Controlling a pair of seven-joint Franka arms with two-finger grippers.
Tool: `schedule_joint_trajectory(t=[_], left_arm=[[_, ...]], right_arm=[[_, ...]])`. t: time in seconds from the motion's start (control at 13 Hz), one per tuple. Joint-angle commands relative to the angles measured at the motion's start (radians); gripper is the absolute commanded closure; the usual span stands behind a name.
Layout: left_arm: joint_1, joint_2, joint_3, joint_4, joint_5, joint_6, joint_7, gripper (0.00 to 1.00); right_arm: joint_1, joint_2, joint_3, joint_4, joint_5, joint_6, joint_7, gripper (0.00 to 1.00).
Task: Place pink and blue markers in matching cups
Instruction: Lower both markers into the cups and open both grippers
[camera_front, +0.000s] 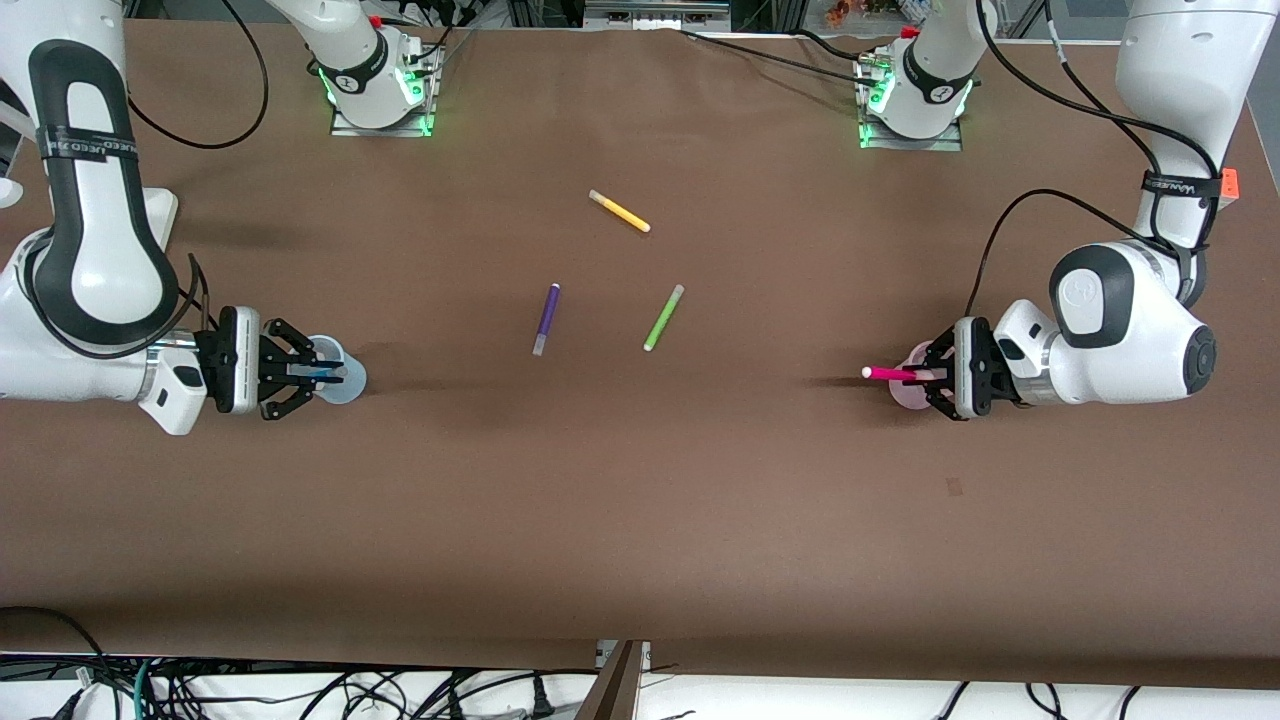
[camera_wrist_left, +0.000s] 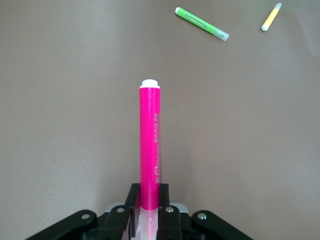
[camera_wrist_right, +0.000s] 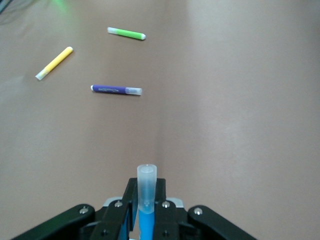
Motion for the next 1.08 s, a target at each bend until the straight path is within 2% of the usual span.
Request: schedule_joint_trajectory(t=[0.0, 0.31, 0.38, 0.46, 0.54, 0.69, 1.0], left_arm=[[0.062, -0.047, -0.01, -0.074, -0.057, 0.022, 0.147, 1.0], [0.085, -0.043, -0.01, -0.089, -0.071, 0.019, 0.163, 1.0], [0.088, -0.043, -0.01, -0.091, -0.071, 0.018, 0.163, 0.93], [0.088, -0.042, -0.01, -0.091, -0.071, 0.016, 0.163, 0.56], [0.089, -0.039, -0.01, -0.091, -0.071, 0.016, 0.173, 0.01], [0.089, -0.039, -0.01, -0.088, -0.093, 0.014, 0.227, 0.0], [0.089, -0.059, -0.01, -0.079, -0.097, 0.004, 0.213, 0.0]], right_arm=[[-0.016, -0.012, 0.007, -0.022, 0.036, -0.032, -0.062, 1.0], [-0.054, -0.003, 0.008, -0.022, 0.04, -0.094, -0.142, 1.0], [-0.062, 0.001, 0.008, -0.027, 0.042, -0.098, -0.152, 1.0], [-0.069, 0.007, 0.008, -0.03, 0.043, -0.102, -0.156, 1.0], [-0.072, 0.008, 0.008, -0.037, 0.048, -0.103, -0.164, 1.0], [-0.086, 0.013, 0.008, -0.054, 0.082, -0.111, -0.184, 1.0], [-0.112, 0.028, 0.008, -0.056, 0.089, -0.123, -0.196, 1.0]])
